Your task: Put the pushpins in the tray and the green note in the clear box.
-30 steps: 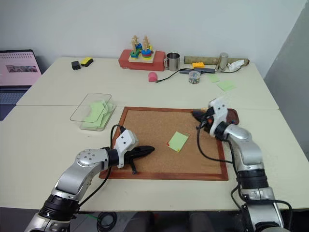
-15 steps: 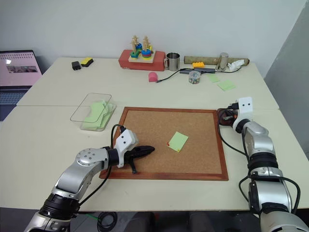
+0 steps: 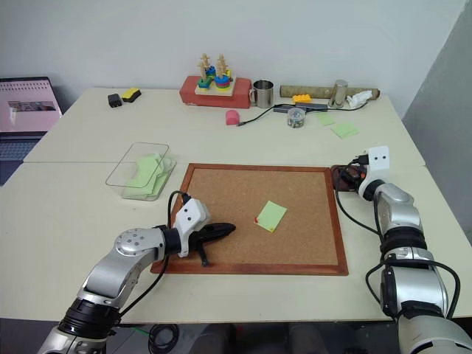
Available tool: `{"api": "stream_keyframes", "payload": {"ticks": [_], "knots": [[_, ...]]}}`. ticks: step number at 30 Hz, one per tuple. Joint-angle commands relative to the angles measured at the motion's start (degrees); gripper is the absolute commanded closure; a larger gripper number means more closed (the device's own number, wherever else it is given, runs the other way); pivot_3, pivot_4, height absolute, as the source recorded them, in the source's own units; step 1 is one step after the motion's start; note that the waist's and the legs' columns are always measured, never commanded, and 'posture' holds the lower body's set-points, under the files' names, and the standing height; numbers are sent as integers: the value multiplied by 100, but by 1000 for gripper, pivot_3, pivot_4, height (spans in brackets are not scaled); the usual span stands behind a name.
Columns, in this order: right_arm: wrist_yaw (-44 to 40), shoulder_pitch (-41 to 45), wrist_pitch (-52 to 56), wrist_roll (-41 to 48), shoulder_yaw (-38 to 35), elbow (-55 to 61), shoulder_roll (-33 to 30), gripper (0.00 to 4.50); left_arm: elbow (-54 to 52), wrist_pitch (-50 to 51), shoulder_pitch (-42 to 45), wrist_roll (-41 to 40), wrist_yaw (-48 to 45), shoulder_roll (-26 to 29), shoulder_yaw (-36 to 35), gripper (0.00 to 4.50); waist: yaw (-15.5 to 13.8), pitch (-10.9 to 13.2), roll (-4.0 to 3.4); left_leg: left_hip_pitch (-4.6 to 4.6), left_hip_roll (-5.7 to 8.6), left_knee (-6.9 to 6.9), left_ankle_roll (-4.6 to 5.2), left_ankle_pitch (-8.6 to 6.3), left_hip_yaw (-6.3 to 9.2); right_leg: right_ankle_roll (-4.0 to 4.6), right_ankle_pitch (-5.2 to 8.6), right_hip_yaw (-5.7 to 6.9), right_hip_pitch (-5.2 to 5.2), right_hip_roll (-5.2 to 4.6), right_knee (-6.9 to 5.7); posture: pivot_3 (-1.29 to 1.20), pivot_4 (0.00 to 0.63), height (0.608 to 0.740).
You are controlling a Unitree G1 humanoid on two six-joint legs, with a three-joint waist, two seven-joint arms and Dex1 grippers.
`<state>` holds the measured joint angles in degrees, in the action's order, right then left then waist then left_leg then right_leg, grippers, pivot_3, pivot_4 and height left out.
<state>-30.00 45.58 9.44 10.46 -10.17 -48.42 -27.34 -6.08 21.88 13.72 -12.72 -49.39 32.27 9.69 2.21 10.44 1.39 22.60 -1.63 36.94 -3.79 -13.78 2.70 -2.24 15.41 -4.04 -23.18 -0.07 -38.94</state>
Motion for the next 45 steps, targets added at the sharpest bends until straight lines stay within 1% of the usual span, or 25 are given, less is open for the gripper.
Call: {"api": "stream_keyframes", "payload": {"ticks": [1,4,8,10,13,17,20,29,32,34,35,40,41,45], "knots": [[-657,-307,199,375,6,1370,-108,700,144,150,-121,137,-64,47,200,4500,-2,0,-1,1,0,0,0,0,1,0,0,1,0,0,0,0,150,740],[-1406,-1068,921,875,374,3101,-102,700,158,152,-106,140,-105,76,207,4500,-18,-1,-2,4,0,-2,0,0,6,-1,1,5,0,0,1,0,150,740],[-1994,-2002,1788,1368,907,5004,-320,700,157,170,-93,131,-135,92,207,4500,-29,-4,-9,3,-1,-1,0,0,12,-7,5,9,0,0,0,0,150,740],[-2136,-2363,2071,1504,1126,5701,-427,700,149,179,-95,127,-148,100,207,4500,-28,-4,-9,6,-2,-2,0,0,16,-17,11,12,0,1,0,0,150,740],[-2095,-2655,2260,1529,1359,6276,-433,700,141,176,-103,126,-170,110,205,4500,-29,-4,-9,5,-1,2,0,0,14,-28,17,11,0,1,0,0,150,740],[-1878,-2788,2003,919,1878,6386,-405,700,187,144,-69,162,-165,106,229,4500,-27,-4,-8,1,-2,2,0,0,13,-29,18,11,0,1,0,0,150,740],[-1865,-2855,1863,780,2146,6376,-276,700,180,151,-66,155,-167,102,234,4500,-28,-4,-8,3,-2,1,0,0,13,-29,18,12,0,2,4,0,150,740],[-1898,-2847,1392,438,2508,5793,19,700,130,147,-123,159,-169,111,229,4500,-27,-5,-7,5,-2,1,0,0,13,-29,18,11,-1,2,5,0,150,740],[-1917,-2800,1285,403,2529,5576,111,700,100,154,-158,157,-154,111,223,4500,-29,-5,-7,5,-2,0,0,0,13,-29,18,11,-2,2,5,0,150,740],[-1931,-2772,1215,377,2517,5472,160,1066,59,164,-199,150,-144,122,210,4500,-28,-5,-7,5,-2,0,0,0,13,-29,18,11,-2,2,5,0,150,740],[-1938,-2761,1216,411,2484,5437,189,1165,38,173,-217,149,-137,128,205,4500,-28,-5,-7,5,-2,0,0,0,13,-29,18,11,-2,2,5,0,150,740],[-1927,-2726,1314,589,2343,5426,300,2342,-46,202,-294,136,-112,155,176,4500,-28,-5,-7,4,-2,0,0,0,14,-29,18,12,-1,2,4,0,150,740],[-1930,-2723,1320,591,2334,5423,309,2443,-66,208,-310,135,-105,159,177,4500,-27,-5,-7,4,-2,0,0,0,13,-29,18,11,-2,2,4,0,150,740],[-1923,-2720,1334,601,2319,5401,354,3291,-96,235,-309,123,-95,171,181,4500,-27,-5,-7,4,-2,0,0,0,13,-29,18,11,-1,2,4,0,150,740]]}}
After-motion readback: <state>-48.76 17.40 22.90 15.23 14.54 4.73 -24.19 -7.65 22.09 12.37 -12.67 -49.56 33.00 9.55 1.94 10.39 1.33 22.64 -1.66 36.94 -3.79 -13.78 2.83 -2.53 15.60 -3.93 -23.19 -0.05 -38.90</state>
